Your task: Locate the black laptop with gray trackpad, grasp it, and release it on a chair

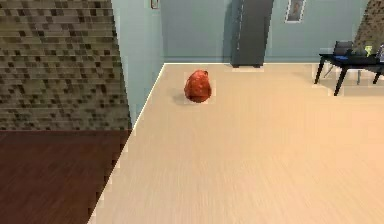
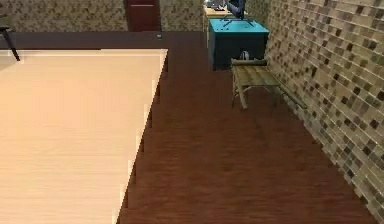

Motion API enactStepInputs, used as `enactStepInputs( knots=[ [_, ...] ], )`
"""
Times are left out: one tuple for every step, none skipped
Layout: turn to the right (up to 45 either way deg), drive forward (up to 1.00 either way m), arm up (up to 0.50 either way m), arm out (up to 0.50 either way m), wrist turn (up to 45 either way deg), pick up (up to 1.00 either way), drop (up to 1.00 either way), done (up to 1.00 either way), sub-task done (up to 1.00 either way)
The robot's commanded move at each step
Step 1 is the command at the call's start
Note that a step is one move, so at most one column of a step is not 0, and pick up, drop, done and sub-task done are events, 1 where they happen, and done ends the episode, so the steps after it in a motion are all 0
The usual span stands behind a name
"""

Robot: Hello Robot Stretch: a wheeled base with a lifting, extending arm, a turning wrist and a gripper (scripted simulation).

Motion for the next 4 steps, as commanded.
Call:
enactStepInputs(
  knots=[
    [0.0,0.05,0.0,0.0,0.0,0.0,0.0,0.0,0.0],
    [45.0,0.0,0.0,0.0,0.0,0.0,0.0,0.0,0.0],
    [42.0,0.0,0.0,0.0,0.0,0.0,0.0,0.0,0.0],
    [0.0,1.0,0.0,0.0,0.0,0.0,0.0,0.0,0.0]
  ],
)
